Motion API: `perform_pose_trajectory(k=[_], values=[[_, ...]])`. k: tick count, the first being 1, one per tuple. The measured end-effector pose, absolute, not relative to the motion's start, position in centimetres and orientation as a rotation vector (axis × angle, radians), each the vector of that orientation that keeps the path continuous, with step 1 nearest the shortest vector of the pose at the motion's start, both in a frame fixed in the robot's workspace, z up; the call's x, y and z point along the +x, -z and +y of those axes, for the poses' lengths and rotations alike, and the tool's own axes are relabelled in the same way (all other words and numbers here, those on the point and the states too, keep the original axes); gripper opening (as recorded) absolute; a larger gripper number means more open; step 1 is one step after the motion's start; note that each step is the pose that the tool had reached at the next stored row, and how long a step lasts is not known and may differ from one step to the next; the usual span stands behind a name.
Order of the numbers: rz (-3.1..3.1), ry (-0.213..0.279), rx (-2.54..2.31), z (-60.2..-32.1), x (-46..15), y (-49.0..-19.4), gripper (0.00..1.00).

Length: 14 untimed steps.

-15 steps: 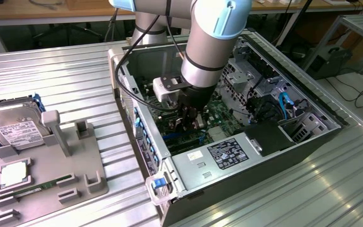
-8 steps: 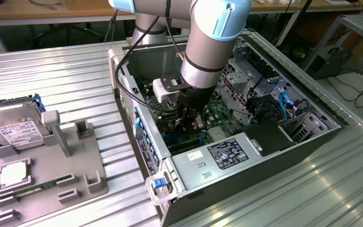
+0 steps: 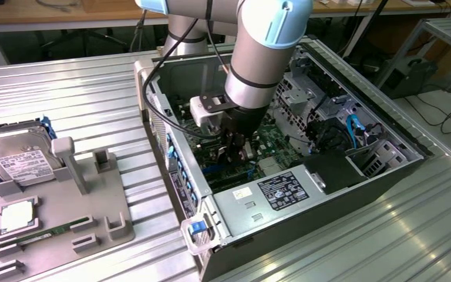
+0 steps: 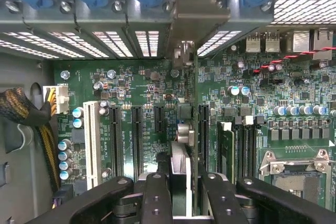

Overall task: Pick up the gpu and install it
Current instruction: 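Insert the gpu into the slot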

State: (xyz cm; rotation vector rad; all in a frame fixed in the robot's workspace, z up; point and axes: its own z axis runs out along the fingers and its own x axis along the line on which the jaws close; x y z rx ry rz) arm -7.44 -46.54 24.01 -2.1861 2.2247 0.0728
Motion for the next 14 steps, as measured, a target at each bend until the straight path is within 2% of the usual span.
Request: perform_pose_trajectory(k=[14], values=[[2.21, -0.073, -2.202, -46.53, -7.45, -24.03, 0.28]])
